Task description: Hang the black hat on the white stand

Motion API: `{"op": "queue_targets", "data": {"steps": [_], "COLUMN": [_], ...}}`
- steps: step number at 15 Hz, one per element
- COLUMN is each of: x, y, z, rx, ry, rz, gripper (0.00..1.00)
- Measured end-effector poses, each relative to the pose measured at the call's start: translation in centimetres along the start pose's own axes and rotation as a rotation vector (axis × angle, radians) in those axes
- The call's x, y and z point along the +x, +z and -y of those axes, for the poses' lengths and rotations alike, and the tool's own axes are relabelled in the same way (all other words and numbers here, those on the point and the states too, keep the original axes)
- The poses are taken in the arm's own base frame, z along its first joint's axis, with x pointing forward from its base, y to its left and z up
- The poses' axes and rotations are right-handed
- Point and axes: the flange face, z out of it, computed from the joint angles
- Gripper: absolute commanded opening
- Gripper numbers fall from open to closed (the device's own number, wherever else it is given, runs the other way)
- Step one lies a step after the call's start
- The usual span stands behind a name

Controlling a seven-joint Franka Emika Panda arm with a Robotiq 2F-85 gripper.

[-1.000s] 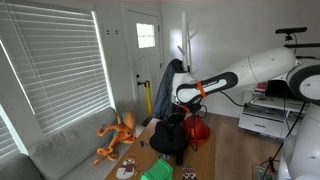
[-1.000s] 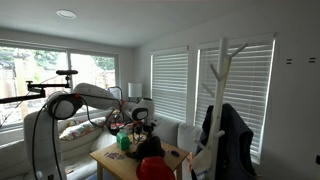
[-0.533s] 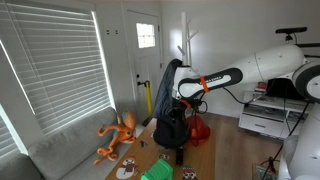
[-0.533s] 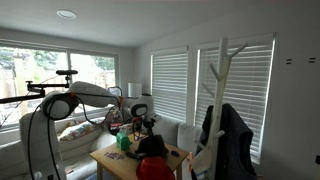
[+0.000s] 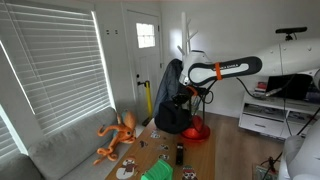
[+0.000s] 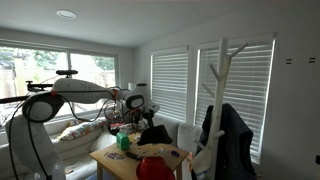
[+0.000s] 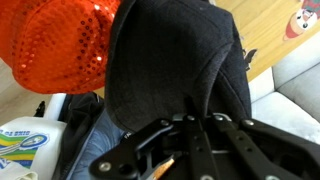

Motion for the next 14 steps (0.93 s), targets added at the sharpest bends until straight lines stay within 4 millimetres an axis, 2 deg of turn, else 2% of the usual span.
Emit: {"op": "queue_targets", "data": {"steps": [3,4,8,11,14], "x": [-0.1,-0.1,0.4,2.3,3.8], "y": [-0.3,-0.2,-0.6,-3.4,-8.1], "z": [-0.1,-0.1,-0.4,-1.5,-3.5], "rx": [0.003,0.003,0.012,0.057,0.103], "ry": [0.002,0.003,0.014,0.059,0.101], "rz": [-0.004,-0.002,-0.037,-0.178,-0.335], "gripper": [0.06,0.02,0.02,0.02,0.02]}}
